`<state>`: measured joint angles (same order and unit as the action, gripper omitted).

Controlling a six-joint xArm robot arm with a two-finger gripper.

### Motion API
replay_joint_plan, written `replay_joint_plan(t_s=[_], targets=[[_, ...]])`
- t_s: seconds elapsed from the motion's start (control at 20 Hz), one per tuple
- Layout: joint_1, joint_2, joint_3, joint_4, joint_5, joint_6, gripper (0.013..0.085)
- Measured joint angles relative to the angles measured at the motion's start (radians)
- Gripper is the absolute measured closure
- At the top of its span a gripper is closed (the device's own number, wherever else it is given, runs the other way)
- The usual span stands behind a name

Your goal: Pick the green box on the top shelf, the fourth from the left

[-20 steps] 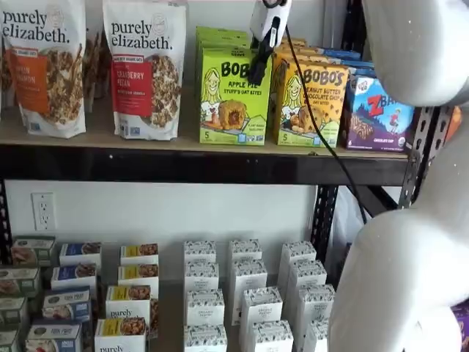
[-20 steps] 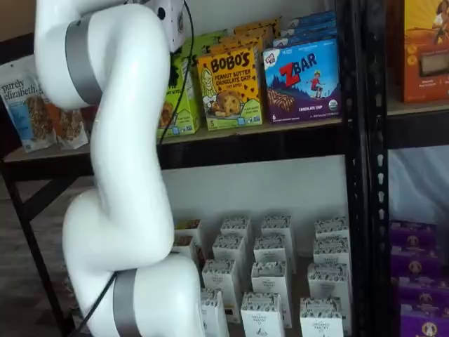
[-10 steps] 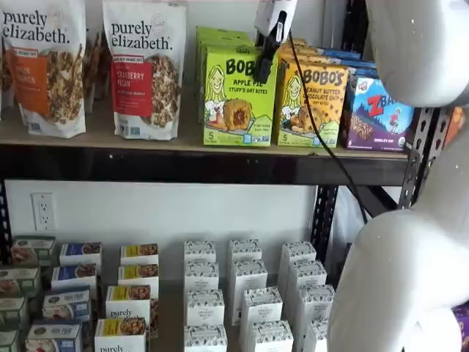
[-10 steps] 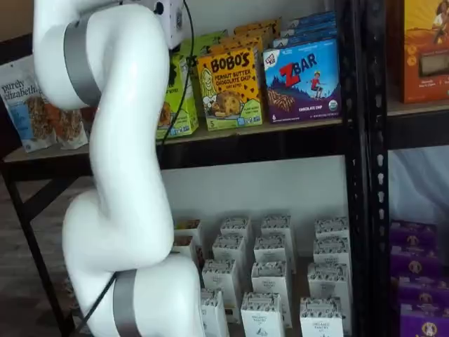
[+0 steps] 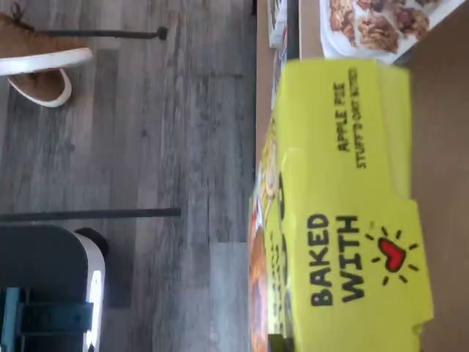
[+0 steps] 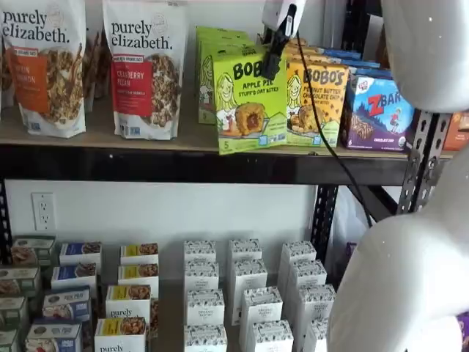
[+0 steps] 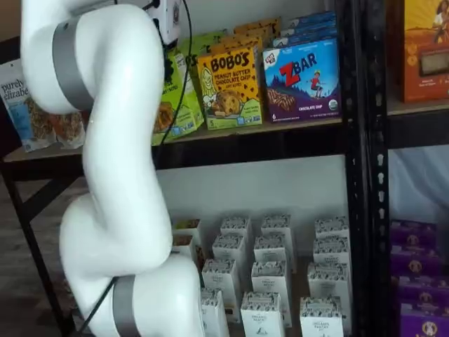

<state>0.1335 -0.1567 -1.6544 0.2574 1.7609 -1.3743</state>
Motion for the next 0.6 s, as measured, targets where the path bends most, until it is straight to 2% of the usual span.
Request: replay_joint_plan(t_s=[0.6], targets=[[-0.042,-0.120,0.116,0.024,-0.018,-0.035,0.0690]])
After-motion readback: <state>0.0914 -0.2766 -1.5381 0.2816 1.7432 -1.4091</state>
